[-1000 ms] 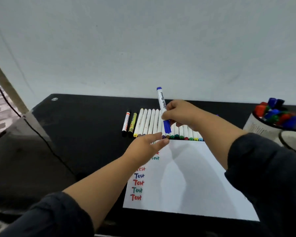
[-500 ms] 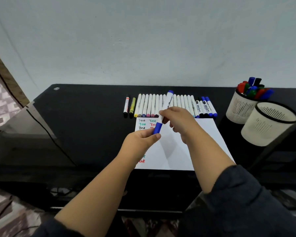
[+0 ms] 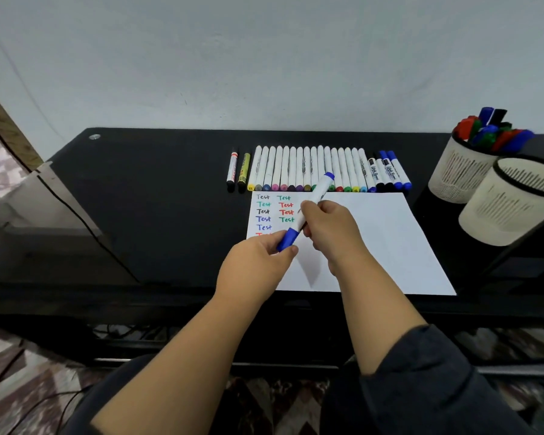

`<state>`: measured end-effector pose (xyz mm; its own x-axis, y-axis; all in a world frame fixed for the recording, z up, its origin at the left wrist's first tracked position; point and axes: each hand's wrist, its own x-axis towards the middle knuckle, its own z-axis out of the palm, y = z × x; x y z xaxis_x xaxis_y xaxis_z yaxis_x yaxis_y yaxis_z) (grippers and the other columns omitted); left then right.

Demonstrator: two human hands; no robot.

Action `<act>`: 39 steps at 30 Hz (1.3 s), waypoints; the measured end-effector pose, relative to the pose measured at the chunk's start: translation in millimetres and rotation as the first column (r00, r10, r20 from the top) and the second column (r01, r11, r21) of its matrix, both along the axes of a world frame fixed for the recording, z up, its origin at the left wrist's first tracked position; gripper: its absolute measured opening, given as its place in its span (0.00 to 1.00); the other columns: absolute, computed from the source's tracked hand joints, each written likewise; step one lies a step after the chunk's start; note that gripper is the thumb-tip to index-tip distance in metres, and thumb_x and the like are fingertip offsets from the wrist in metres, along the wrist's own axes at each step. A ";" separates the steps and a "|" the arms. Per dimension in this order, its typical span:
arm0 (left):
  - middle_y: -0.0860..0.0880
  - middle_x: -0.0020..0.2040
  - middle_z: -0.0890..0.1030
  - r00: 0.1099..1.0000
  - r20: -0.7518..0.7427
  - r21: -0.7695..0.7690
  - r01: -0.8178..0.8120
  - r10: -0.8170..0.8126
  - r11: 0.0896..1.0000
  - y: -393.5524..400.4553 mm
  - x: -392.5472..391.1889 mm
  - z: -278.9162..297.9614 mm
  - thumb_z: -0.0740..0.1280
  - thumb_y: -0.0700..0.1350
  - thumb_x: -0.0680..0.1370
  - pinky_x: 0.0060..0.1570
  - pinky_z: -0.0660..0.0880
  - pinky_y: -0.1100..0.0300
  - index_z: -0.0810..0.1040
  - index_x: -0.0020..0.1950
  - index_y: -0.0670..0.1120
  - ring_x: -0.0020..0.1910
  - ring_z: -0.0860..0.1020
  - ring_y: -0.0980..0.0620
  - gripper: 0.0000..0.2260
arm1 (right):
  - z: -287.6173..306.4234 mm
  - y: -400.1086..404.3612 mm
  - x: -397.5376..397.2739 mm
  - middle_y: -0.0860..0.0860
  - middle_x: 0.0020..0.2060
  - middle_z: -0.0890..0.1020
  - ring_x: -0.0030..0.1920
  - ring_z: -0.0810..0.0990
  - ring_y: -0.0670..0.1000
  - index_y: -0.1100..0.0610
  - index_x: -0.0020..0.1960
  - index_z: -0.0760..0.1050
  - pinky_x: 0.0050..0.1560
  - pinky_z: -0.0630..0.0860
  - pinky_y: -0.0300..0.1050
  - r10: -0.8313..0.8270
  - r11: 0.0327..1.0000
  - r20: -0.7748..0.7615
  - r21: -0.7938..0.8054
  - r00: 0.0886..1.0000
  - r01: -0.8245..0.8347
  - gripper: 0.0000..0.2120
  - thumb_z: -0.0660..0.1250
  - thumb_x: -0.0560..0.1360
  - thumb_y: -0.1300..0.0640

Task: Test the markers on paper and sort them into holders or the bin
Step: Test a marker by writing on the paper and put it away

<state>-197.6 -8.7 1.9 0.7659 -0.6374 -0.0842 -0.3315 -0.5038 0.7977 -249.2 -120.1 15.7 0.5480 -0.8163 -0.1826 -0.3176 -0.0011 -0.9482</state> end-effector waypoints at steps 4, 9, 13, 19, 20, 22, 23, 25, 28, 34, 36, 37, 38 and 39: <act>0.55 0.59 0.77 0.967 0.242 0.161 0.036 -0.074 0.986 -2.6 0.2 -2.4 0.61 0.51 0.79 0.37 0.70 0.63 0.74 0.65 0.55 0.46 0.71 0.57 0.14 | -7.0 -1.2 3.4 0.50 0.34 0.76 0.33 0.70 0.48 0.56 0.41 0.74 0.34 0.65 0.41 0.031 0.999 0.014 0.027 0.999 -0.031 0.11 0.62 0.77 0.50; 0.52 0.56 0.76 0.927 0.357 0.260 0.015 -0.111 0.966 -4.5 2.1 -3.3 0.59 0.52 0.80 0.39 0.68 0.63 0.71 0.67 0.53 0.45 0.70 0.56 0.15 | -10.2 -0.1 6.5 0.45 0.34 0.76 0.34 0.73 0.44 0.51 0.40 0.72 0.32 0.66 0.38 0.043 0.999 0.025 -0.019 0.999 -0.043 0.11 0.65 0.76 0.46; 0.52 0.56 0.77 0.915 0.372 0.311 0.034 -0.154 0.950 -4.9 1.0 -3.1 0.58 0.55 0.80 0.40 0.68 0.62 0.72 0.65 0.52 0.45 0.70 0.56 0.15 | -11.6 1.6 6.6 0.46 0.32 0.73 0.32 0.71 0.44 0.53 0.37 0.69 0.31 0.65 0.38 0.013 0.998 0.011 -0.059 1.000 -0.012 0.12 0.66 0.76 0.50; 0.51 0.58 0.78 0.963 0.234 0.285 0.066 -0.137 0.956 -1.8 0.8 4.1 0.59 0.55 0.80 0.40 0.72 0.60 0.74 0.65 0.52 0.46 0.74 0.53 0.16 | -11.6 4.7 8.9 0.49 0.30 0.70 0.29 0.67 0.47 0.56 0.35 0.66 0.30 0.63 0.40 -0.032 0.999 -0.010 -0.024 0.999 0.032 0.12 0.61 0.76 0.57; 0.51 0.59 0.78 0.964 0.227 0.289 0.071 -0.140 0.955 -0.5 1.1 4.5 0.59 0.55 0.80 0.39 0.72 0.61 0.74 0.66 0.52 0.46 0.73 0.54 0.16 | -11.2 5.0 9.5 0.49 0.30 0.70 0.29 0.66 0.47 0.56 0.35 0.66 0.30 0.62 0.40 -0.034 0.999 -0.010 -0.012 0.999 0.033 0.12 0.61 0.77 0.58; 0.51 0.59 0.78 0.968 0.210 0.276 0.076 -0.137 0.958 2.0 1.7 4.4 0.59 0.54 0.80 0.39 0.71 0.62 0.73 0.68 0.52 0.46 0.73 0.55 0.17 | -10.2 4.7 10.1 0.48 0.29 0.70 0.29 0.67 0.46 0.55 0.35 0.67 0.29 0.62 0.39 -0.038 0.999 -0.002 0.011 0.999 0.038 0.12 0.61 0.77 0.58; 0.51 0.59 0.78 0.972 0.195 0.262 0.073 -0.127 0.962 3.0 2.4 4.0 0.59 0.54 0.80 0.39 0.71 0.61 0.72 0.68 0.53 0.46 0.73 0.55 0.17 | -10.4 5.3 11.1 0.48 0.30 0.70 0.29 0.67 0.46 0.55 0.36 0.67 0.29 0.62 0.39 -0.038 0.999 -0.001 0.020 0.999 0.038 0.11 0.61 0.77 0.57; 0.51 0.57 0.79 0.980 0.170 0.232 0.062 -0.104 0.971 4.4 3.4 4.5 0.59 0.54 0.80 0.39 0.71 0.61 0.73 0.68 0.52 0.44 0.74 0.55 0.17 | -10.7 9.5 14.4 0.48 0.30 0.71 0.29 0.68 0.45 0.54 0.36 0.68 0.28 0.63 0.38 -0.020 0.999 -0.007 0.037 1.000 0.020 0.11 0.61 0.78 0.57; 0.51 0.54 0.79 0.990 0.106 0.208 0.074 -0.098 0.975 10.1 5.6 2.7 0.61 0.53 0.79 0.41 0.73 0.60 0.74 0.66 0.52 0.46 0.77 0.54 0.16 | -10.1 5.9 16.8 0.48 0.32 0.73 0.29 0.69 0.46 0.54 0.38 0.69 0.28 0.64 0.38 -0.030 0.998 -0.019 0.049 0.999 0.031 0.09 0.61 0.77 0.56; 0.52 0.43 0.83 0.990 -0.142 0.087 0.013 -0.001 0.996 29.2 21.8 -3.2 0.65 0.51 0.78 0.34 0.72 0.63 0.83 0.46 0.51 0.32 0.77 0.56 0.08 | -13.1 -34.4 3.0 0.52 0.28 0.68 0.25 0.59 0.47 0.57 0.39 0.67 0.25 0.57 0.38 -0.197 0.965 0.065 0.191 0.978 0.182 0.06 0.59 0.75 0.59; 0.55 0.40 0.81 0.994 -0.107 0.120 -0.002 0.015 0.993 23.6 27.3 -1.2 0.64 0.52 0.78 0.30 0.69 0.65 0.80 0.56 0.54 0.29 0.74 0.59 0.09 | -18.7 -24.4 11.5 0.52 0.29 0.70 0.25 0.60 0.47 0.58 0.40 0.70 0.23 0.58 0.37 -0.153 0.969 0.093 0.209 0.984 0.131 0.05 0.60 0.75 0.59; 0.56 0.40 0.80 0.996 -0.085 0.131 0.001 0.011 0.991 20.0 27.3 -1.2 0.63 0.52 0.78 0.31 0.69 0.64 0.78 0.60 0.54 0.30 0.74 0.58 0.12 | -19.7 -19.3 15.2 0.52 0.28 0.70 0.25 0.61 0.47 0.59 0.41 0.71 0.23 0.58 0.36 -0.146 0.968 0.114 0.223 0.983 0.118 0.06 0.61 0.75 0.58; 0.57 0.40 0.79 0.997 -0.072 0.134 0.007 0.003 0.991 17.1 26.1 -2.0 0.63 0.53 0.78 0.34 0.70 0.63 0.77 0.63 0.54 0.33 0.75 0.58 0.14 | -19.6 -16.9 17.8 0.51 0.27 0.70 0.25 0.61 0.47 0.58 0.41 0.71 0.23 0.59 0.37 -0.147 0.966 0.139 0.233 0.979 0.112 0.07 0.62 0.76 0.57; 0.58 0.40 0.78 0.998 -0.059 0.133 0.007 0.001 0.991 15.7 24.6 -2.8 0.63 0.53 0.78 0.35 0.71 0.62 0.75 0.65 0.54 0.35 0.76 0.57 0.15 | -18.3 -16.2 19.4 0.51 0.26 0.71 0.25 0.63 0.47 0.58 0.41 0.73 0.24 0.60 0.37 -0.152 0.965 0.165 0.238 0.974 0.111 0.08 0.63 0.77 0.56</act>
<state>-173.0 7.0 -1.0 0.7553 -0.6196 -0.2136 -0.2872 -0.6059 0.7419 -229.8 -136.3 -2.6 0.4795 -0.8320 -0.2789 -0.1244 0.2501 -0.9602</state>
